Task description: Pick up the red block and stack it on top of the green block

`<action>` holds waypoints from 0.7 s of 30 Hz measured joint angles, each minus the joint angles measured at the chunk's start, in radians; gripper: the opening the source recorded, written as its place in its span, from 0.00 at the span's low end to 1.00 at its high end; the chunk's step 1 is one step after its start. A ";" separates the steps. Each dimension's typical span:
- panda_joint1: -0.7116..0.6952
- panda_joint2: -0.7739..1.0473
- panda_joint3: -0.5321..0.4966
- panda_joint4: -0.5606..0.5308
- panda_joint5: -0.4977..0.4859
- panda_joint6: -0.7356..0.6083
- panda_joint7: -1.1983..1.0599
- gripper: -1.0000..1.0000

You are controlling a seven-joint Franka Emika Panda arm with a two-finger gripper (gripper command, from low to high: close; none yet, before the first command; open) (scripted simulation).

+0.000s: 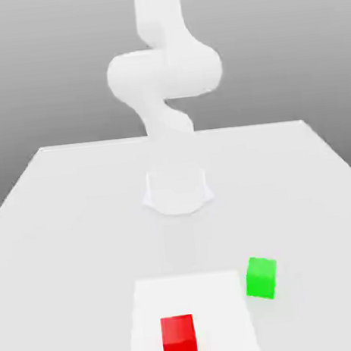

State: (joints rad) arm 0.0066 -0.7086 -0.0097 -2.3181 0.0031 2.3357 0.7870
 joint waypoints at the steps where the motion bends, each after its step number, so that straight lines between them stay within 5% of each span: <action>1: 0.002 0.039 -0.004 -0.008 0.001 0.016 -0.005 0.50; 21: 0.013 0.767 -0.044 -0.153 0.029 0.303 -0.109 0.50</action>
State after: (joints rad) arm 0.0195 0.0588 -0.0533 -2.4713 0.0325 2.6385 0.6784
